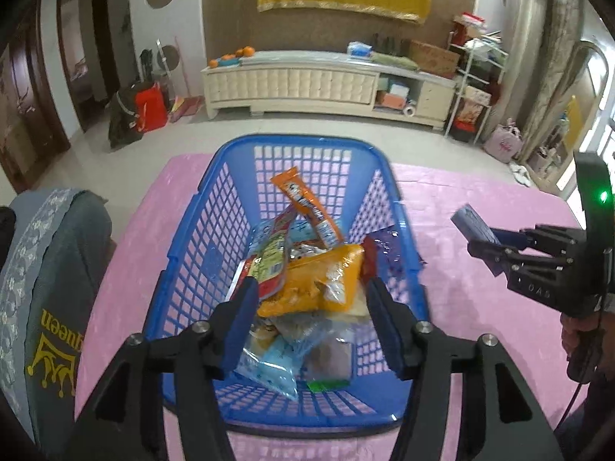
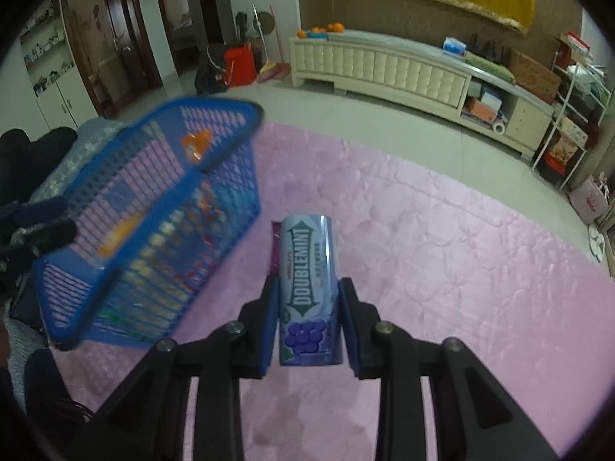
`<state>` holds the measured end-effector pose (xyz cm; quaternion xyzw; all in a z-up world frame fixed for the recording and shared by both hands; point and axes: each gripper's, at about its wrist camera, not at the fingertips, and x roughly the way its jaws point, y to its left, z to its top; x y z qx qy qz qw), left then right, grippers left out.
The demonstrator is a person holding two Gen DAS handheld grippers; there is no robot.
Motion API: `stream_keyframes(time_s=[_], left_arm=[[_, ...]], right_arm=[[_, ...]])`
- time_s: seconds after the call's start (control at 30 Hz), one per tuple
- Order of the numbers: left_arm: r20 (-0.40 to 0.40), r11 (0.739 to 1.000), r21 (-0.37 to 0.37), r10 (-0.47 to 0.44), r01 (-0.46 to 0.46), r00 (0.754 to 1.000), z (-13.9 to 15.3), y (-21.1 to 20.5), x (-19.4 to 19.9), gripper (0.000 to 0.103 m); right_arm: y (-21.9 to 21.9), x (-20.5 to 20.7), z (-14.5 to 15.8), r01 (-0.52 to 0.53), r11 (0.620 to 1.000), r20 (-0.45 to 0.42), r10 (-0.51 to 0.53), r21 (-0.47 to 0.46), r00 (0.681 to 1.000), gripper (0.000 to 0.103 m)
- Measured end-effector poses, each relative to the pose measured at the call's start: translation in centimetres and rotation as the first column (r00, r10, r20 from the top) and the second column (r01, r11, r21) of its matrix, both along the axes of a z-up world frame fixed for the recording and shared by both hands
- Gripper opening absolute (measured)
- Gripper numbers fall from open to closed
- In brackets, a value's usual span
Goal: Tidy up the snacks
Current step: 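Carry the blue Doublemint roll over the basket with the right tool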
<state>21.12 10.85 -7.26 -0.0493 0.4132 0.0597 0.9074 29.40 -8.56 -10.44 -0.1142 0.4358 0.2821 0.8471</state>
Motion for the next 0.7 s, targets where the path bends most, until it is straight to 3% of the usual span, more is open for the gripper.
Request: stream_keyframes(time_s=[0.2, 0.4, 0.7], left_arm=[[0.028, 0.998, 0.042, -0.056, 0.055, 0.998, 1.8, -0.8, -1.9, 0.057], [0.053, 0.998, 0.006, -0.066, 0.066, 0.996, 3.1, 0.2, -3.6, 0.058], [0.081, 0.997, -0.028, -0.069, 0.072, 0.994, 3.7, 3.9, -5.8, 0.058]], right_arm=[[1.1, -3.4, 3.9, -0.036, 0.999, 0.047, 0.034, 0.023, 0.998, 0.034], [2.8, -6.3, 7.1, -0.077, 0.996, 0.097, 0.073, 0.034, 0.993, 0.034], [6.7, -9.2, 8.5, -0.119, 0.993, 0.121, 0.118, 0.002, 0.986, 0.034]])
